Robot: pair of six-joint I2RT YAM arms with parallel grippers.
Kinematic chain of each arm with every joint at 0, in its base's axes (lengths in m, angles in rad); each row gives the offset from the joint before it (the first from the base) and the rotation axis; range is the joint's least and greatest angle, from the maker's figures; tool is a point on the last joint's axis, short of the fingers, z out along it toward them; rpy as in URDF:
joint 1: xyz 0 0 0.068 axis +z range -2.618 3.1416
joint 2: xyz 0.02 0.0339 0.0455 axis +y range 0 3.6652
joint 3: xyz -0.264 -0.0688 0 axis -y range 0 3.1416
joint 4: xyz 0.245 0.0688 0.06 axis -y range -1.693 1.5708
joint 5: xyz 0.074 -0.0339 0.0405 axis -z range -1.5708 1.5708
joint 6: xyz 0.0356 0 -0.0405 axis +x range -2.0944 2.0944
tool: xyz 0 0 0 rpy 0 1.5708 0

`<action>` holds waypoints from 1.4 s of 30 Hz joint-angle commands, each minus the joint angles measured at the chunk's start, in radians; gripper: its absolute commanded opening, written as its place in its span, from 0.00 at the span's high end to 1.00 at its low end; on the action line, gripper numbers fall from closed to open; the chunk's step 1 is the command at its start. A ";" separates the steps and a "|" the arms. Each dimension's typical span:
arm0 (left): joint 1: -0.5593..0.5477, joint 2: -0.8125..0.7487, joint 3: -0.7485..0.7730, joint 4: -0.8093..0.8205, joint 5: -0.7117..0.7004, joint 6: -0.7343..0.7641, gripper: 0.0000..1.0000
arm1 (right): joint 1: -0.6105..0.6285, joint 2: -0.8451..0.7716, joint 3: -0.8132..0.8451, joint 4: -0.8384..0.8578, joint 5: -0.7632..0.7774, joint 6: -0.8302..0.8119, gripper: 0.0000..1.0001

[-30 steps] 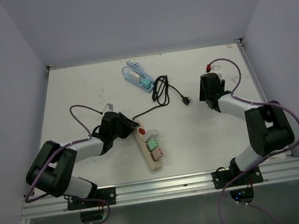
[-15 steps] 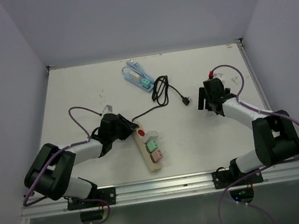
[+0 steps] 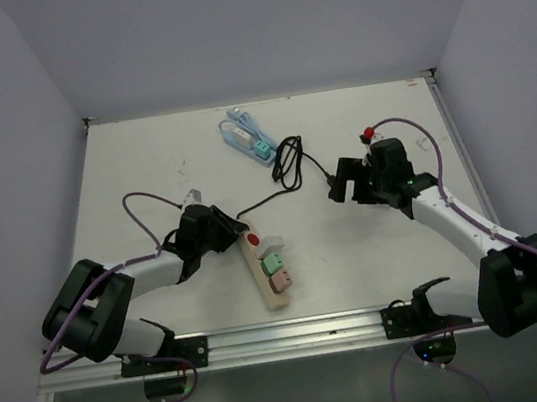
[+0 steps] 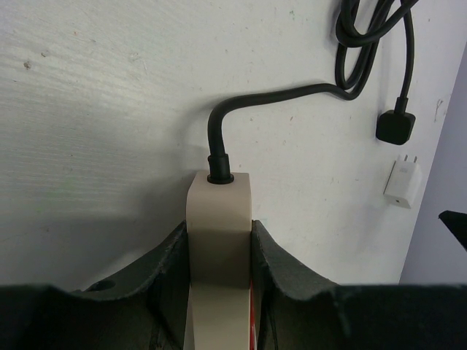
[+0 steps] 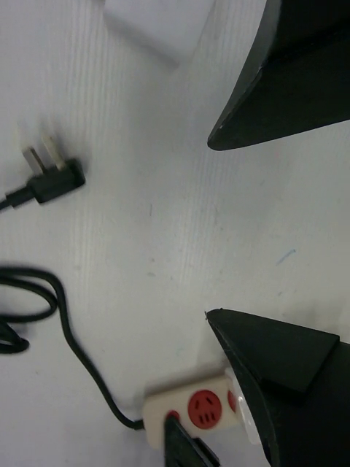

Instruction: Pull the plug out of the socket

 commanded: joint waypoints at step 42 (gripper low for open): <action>0.009 -0.042 -0.054 -0.074 0.003 0.027 1.00 | 0.525 0.379 0.133 0.293 -0.282 0.253 0.34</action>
